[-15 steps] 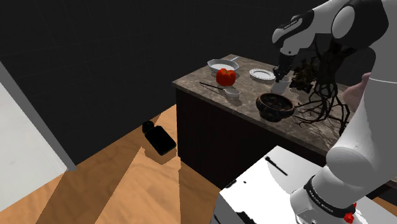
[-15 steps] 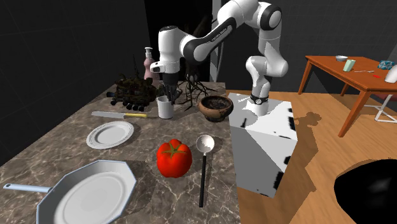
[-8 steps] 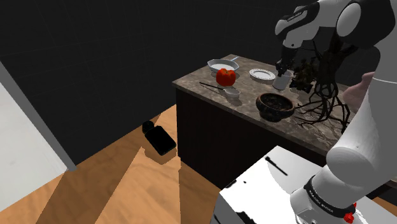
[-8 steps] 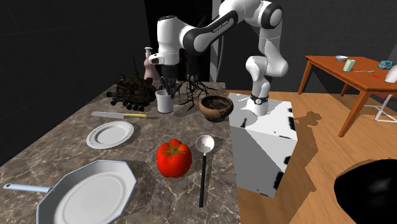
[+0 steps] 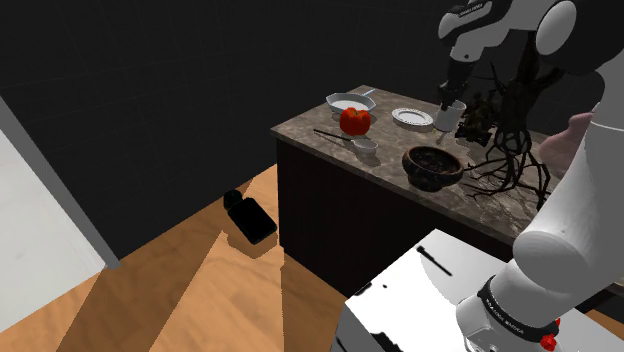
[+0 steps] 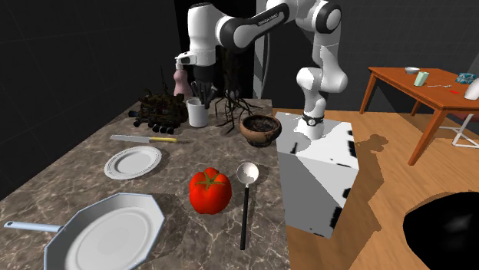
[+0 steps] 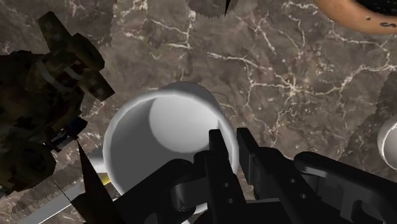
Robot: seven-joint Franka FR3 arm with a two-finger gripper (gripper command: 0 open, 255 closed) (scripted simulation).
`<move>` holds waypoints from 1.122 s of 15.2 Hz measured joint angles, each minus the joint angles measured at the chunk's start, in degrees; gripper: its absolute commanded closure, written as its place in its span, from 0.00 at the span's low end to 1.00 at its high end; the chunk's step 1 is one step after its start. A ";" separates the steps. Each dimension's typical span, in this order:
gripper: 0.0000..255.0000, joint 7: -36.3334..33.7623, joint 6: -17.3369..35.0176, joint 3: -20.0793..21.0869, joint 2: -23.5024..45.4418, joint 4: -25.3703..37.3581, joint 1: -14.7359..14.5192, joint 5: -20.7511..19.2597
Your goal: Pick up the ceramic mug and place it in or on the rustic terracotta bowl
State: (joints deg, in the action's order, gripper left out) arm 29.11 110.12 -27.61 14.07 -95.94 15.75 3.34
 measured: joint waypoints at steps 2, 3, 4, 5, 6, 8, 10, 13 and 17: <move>1.00 -0.05 -1.32 -0.02 -0.14 1.19 -0.01 -0.09; 1.00 -0.02 -2.21 -0.08 -0.25 2.00 0.05 -0.15; 1.00 -0.07 -2.94 -0.10 -0.34 2.66 0.05 -0.20; 1.00 0.07 -3.68 -0.15 -0.25 3.49 0.18 -0.15; 1.00 -0.05 -4.49 -0.17 -0.49 4.09 0.12 -0.29; 1.00 -0.06 -5.79 -0.20 -0.54 5.36 0.15 -0.32; 1.00 -1.50 -5.45 -0.04 -3.40 2.39 -1.09 -1.71; 1.00 -4.93 -4.09 0.69 -10.41 -5.11 -3.47 -5.11; 1.00 -10.36 -3.47 2.85 -20.13 -14.60 -5.62 -9.55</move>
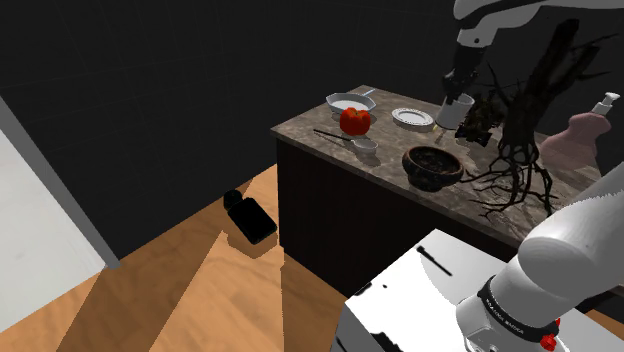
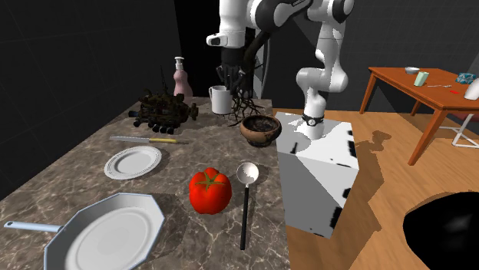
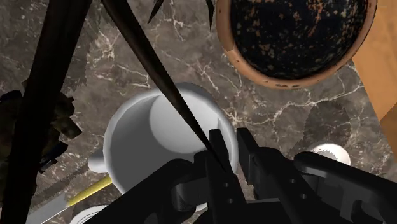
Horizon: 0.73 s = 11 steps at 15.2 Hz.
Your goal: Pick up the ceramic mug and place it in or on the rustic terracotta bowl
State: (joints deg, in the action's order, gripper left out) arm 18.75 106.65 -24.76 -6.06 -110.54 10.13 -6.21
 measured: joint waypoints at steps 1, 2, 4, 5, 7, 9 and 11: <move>1.00 -1.35 -0.11 0.71 -2.23 -2.11 -0.32 -0.90; 1.00 -2.78 -0.05 1.51 -4.13 -4.08 -0.67 -1.59; 1.00 -5.18 -0.73 3.03 -7.80 -7.06 -1.11 -2.74; 1.00 -6.42 -0.78 3.91 -10.31 -9.17 -1.22 -3.45; 1.00 -9.27 -1.39 5.96 -14.34 -12.82 -1.58 -4.22; 1.00 -11.88 -2.34 8.03 -18.38 -16.16 -1.84 -4.66; 1.00 -13.98 -3.61 9.85 -21.85 -18.64 -2.05 -4.69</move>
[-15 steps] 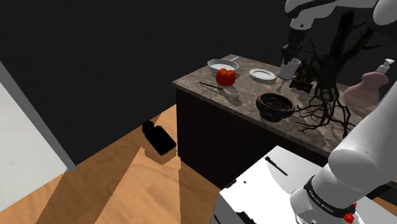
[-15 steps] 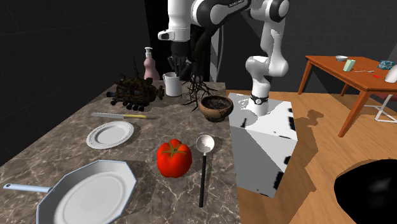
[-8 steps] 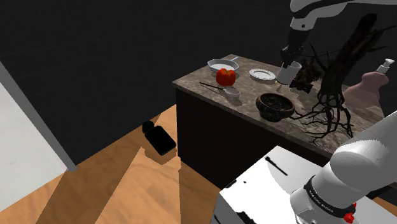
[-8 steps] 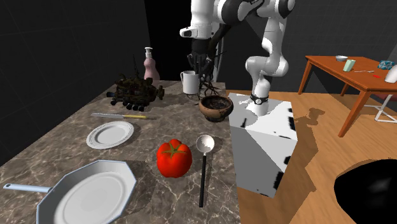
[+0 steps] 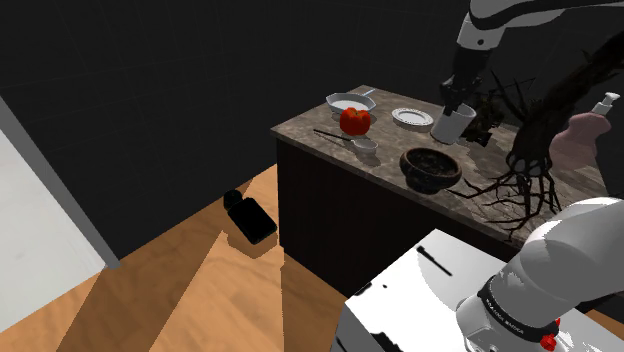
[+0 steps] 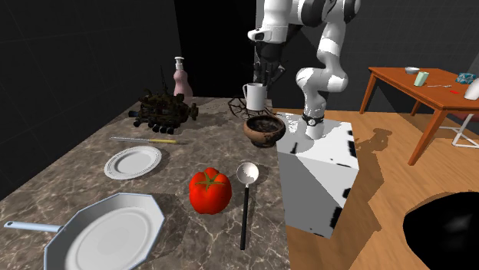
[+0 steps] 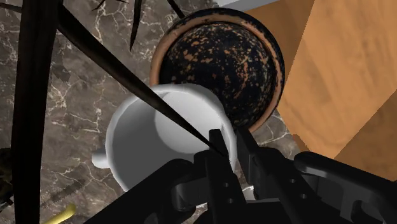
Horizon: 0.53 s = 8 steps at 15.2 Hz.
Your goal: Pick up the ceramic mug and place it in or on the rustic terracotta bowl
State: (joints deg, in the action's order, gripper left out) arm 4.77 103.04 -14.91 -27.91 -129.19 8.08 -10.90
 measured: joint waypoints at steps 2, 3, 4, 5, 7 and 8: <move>1.00 -1.32 -0.35 1.15 -2.22 -2.05 -0.10 0.02; 1.00 -1.62 -0.04 1.50 -2.73 -2.77 -0.17 0.04; 1.00 -1.80 0.71 1.55 -2.79 -3.42 -0.14 0.01; 1.00 -1.90 1.27 1.56 -3.13 -4.47 -0.04 -0.09; 1.00 -2.14 2.33 1.54 -3.18 -5.57 0.07 -0.18; 1.00 -2.35 3.50 1.53 -3.21 -6.70 0.11 -0.26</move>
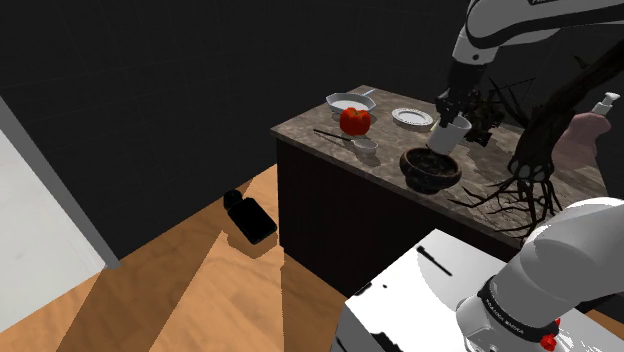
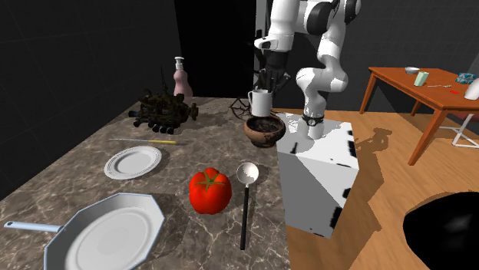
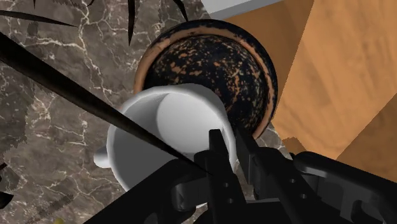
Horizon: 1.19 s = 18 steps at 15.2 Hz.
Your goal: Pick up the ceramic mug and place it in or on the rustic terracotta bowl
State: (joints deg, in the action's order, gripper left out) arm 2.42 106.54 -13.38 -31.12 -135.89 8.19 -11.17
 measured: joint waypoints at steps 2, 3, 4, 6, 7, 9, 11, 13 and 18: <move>1.00 0.09 2.07 -0.13 -0.05 -1.38 0.10 -0.18; 1.00 -0.12 2.65 -0.14 0.36 -1.97 0.10 -0.15; 1.00 -0.06 3.16 -0.22 0.64 -2.34 0.12 -0.17; 1.00 0.05 5.76 -0.32 0.54 -3.61 0.30 -0.35; 1.00 0.15 6.64 -0.41 0.83 -4.06 0.38 -0.40; 1.00 0.18 9.25 -0.60 1.50 -5.30 0.58 -0.49; 1.00 -0.06 11.28 -0.49 1.32 -6.73 0.82 -0.61; 1.00 -0.05 12.08 -0.49 2.05 -7.14 0.95 -0.54; 0.00 0.15 11.37 -0.24 2.31 -6.97 1.36 -0.30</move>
State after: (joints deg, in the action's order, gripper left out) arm 2.57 117.91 -13.62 -28.81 -142.86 9.55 -11.46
